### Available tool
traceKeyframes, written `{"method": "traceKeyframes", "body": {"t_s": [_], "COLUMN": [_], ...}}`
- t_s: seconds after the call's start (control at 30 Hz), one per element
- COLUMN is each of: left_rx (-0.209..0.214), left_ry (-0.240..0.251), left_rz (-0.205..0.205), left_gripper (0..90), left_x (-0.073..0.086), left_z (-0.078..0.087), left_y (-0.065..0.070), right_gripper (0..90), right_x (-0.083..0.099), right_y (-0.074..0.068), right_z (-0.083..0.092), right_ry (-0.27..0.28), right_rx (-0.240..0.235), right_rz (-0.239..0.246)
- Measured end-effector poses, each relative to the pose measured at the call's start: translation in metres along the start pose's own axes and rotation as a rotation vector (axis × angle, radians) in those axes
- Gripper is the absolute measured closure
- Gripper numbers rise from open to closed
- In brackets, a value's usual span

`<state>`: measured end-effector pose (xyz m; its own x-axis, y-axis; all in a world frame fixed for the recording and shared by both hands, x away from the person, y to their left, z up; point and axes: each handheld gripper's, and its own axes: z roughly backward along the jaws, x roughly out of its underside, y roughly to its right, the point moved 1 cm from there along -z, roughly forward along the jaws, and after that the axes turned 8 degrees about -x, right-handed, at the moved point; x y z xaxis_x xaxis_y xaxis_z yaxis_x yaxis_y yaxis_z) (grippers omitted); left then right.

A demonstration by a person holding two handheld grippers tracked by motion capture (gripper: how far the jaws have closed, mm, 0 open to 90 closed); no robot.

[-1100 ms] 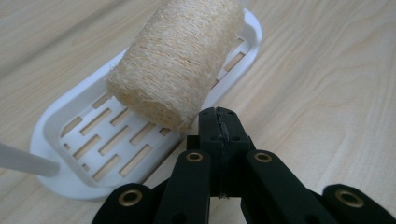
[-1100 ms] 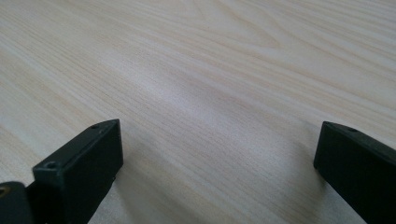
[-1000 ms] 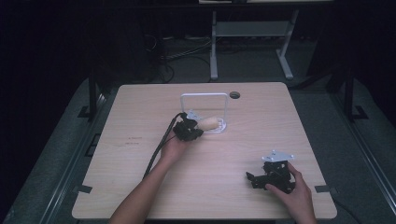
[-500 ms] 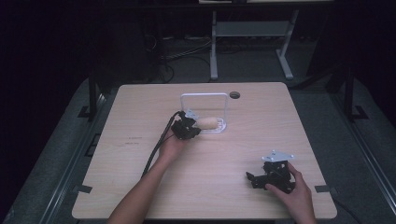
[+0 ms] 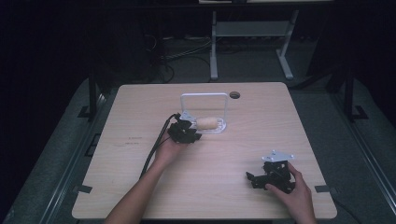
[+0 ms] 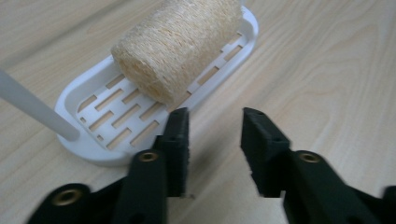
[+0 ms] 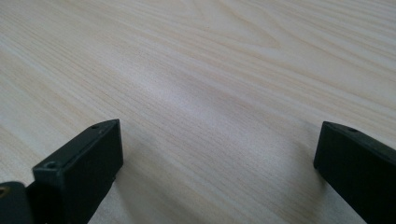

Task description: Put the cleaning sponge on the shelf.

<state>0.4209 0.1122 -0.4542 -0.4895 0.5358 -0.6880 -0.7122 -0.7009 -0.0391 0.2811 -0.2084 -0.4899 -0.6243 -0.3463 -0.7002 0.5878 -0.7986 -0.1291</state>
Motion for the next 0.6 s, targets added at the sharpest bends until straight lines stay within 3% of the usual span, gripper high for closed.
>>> {"method": "traceKeyframes", "body": {"t_s": [0.2,0.6], "left_rx": [0.002,-0.038], "left_ry": [0.002,0.026], "left_rz": [0.004,-0.024], "left_gripper": [37.5,18.0], "left_x": [0.009,0.034], "left_z": [0.013,0.042], "left_y": [0.004,0.007], "right_gripper": [0.9,1.0], "right_x": [0.0,0.0], "right_y": [0.0,0.0], "right_z": [0.0,0.0], "right_ry": [0.0,0.0], "right_rx": [0.0,0.0], "right_rz": [0.0,0.0]}}
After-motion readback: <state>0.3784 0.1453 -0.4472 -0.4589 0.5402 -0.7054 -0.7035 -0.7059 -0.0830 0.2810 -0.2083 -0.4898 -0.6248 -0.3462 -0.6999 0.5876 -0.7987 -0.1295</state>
